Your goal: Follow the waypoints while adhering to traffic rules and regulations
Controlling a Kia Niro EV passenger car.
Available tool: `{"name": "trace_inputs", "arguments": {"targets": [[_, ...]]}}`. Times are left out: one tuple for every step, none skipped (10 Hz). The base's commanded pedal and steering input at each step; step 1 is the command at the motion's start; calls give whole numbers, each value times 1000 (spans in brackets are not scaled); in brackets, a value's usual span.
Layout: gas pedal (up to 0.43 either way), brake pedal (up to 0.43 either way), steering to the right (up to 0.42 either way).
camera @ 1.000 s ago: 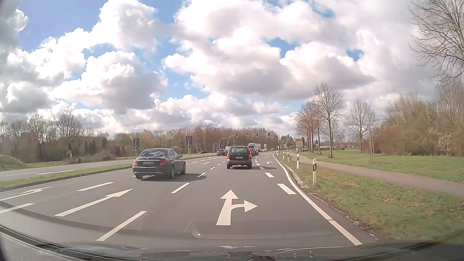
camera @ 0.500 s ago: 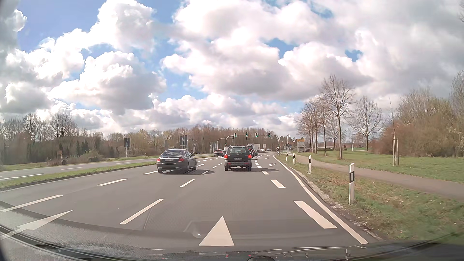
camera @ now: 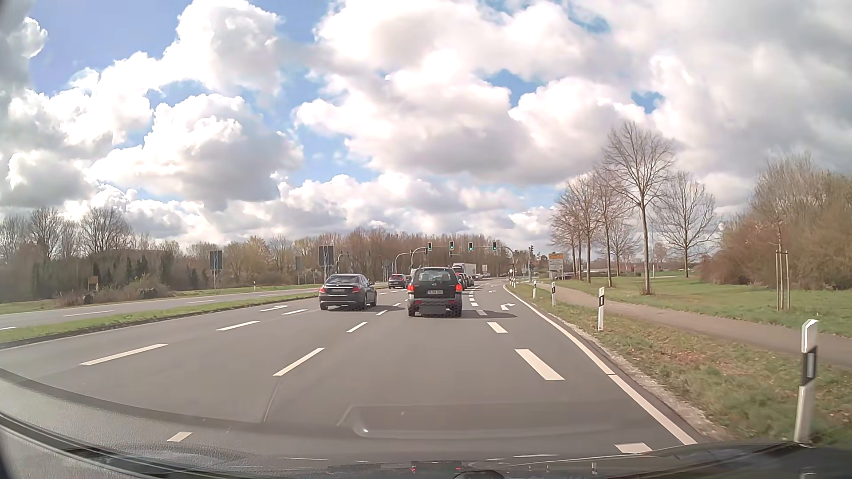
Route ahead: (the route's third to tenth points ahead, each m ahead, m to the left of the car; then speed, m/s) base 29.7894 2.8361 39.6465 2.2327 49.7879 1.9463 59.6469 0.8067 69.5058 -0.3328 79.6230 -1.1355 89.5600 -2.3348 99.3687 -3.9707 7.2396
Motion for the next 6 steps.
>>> {"name": "trace_inputs", "arguments": {"targets": [[0, 189, 3], [0, 195, 3], [0, 189, 2], [0, 189, 0], [0, 195, -2], [0, 195, -2]]}}
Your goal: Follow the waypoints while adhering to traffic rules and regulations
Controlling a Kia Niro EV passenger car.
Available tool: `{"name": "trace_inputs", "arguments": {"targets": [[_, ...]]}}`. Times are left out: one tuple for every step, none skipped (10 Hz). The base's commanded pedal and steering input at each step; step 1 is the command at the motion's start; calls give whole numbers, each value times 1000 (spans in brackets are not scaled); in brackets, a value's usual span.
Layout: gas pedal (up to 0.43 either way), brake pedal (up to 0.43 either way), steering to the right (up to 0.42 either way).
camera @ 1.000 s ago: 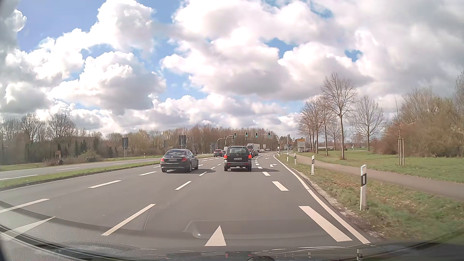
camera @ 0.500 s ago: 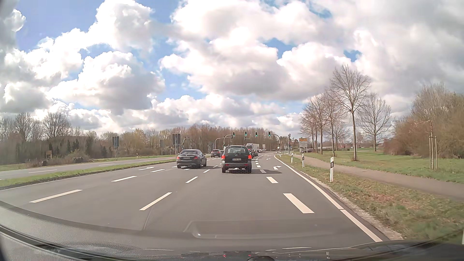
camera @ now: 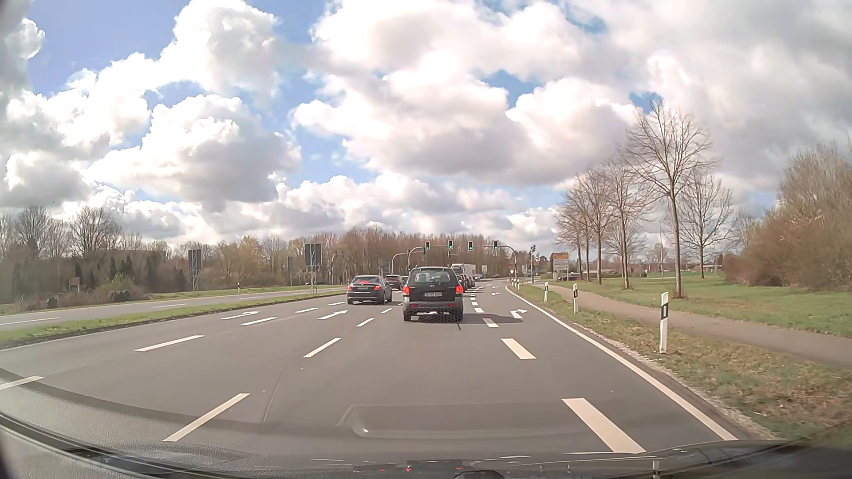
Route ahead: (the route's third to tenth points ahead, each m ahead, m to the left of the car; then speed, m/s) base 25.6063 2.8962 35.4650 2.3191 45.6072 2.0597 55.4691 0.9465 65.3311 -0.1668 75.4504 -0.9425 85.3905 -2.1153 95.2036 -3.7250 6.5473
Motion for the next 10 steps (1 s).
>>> {"name": "trace_inputs", "arguments": {"targets": [[0, 195, -1], [0, 195, -2], [0, 201, -2], [0, 201, -2], [0, 195, -1], [0, 177, -1], [0, 159, 0], [0, 152, 0], [0, 159, 0], [0, 152, 0]]}}
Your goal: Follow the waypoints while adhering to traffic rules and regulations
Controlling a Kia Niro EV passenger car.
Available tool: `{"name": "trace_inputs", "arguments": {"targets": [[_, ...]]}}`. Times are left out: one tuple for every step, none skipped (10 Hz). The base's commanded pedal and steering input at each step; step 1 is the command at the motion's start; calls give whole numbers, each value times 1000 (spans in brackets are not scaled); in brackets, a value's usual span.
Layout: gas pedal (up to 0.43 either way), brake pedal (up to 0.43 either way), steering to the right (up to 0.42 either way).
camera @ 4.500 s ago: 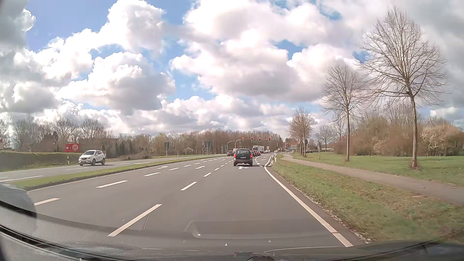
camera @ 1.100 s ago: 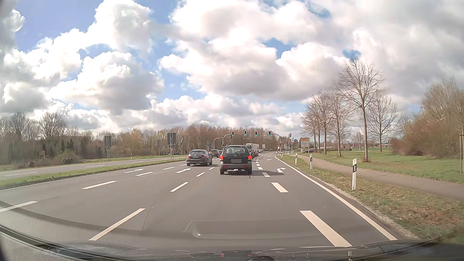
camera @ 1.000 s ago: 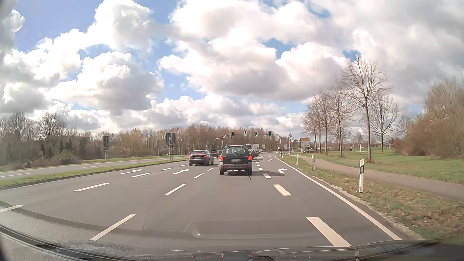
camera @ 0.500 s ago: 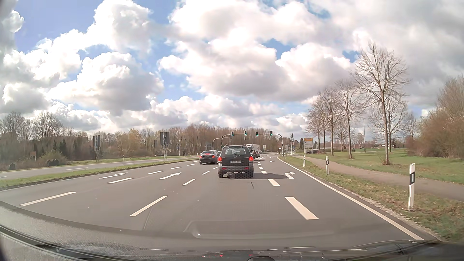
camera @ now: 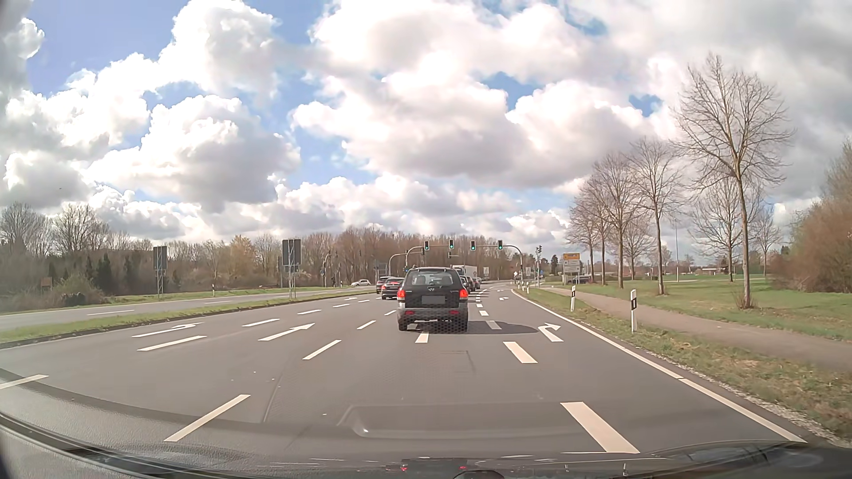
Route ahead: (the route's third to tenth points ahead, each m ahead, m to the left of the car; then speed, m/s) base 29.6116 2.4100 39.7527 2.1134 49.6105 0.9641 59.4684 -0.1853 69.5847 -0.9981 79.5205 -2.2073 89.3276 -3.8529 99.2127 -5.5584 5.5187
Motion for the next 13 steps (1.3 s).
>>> {"name": "trace_inputs", "arguments": {"targets": [[0, 159, -2], [0, 165, -4], [0, 177, -4], [0, 183, -4], [0, 183, -4], [0, 189, -4], [0, 195, -4], [0, 195, -4], [0, 189, -4], [0, 195, -4], [0, 195, -4], [0, 195, -4], [0, 195, -4]]}}
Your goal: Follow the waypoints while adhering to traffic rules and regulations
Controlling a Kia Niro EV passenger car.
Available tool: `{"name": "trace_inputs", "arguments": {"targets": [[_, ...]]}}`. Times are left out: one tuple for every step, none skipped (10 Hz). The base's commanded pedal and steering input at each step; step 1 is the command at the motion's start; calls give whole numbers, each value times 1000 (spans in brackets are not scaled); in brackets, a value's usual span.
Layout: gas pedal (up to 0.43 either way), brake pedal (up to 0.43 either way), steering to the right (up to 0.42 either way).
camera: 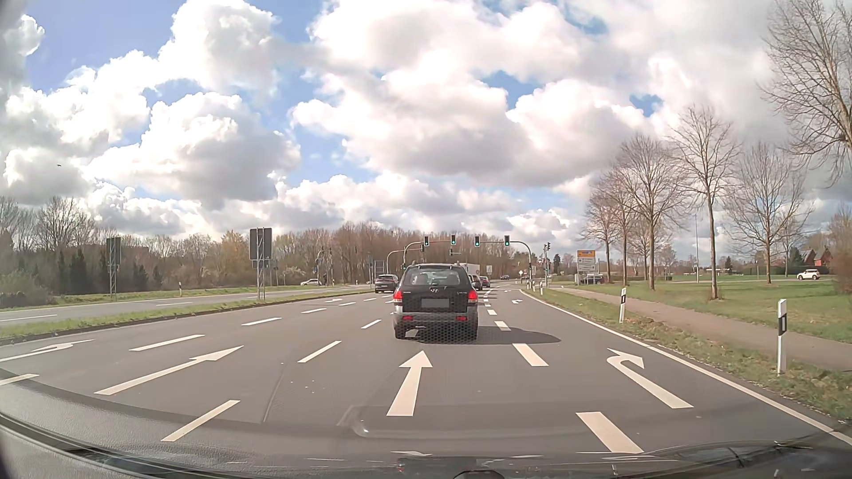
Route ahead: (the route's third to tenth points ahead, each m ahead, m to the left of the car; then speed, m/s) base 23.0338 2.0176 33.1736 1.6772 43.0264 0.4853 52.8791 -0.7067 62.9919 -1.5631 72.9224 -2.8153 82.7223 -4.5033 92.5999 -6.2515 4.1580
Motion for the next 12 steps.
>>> {"name": "trace_inputs", "arguments": {"targets": [[0, 189, -3], [0, 183, -3], [0, 171, -3], [0, 165, -3], [0, 159, -3], [0, 152, -2], [0, 152, -2], [0, 159, -1], [0, 152, -1], [0, 152, -1], [0, 152, -1], [0, 159, 0]]}}
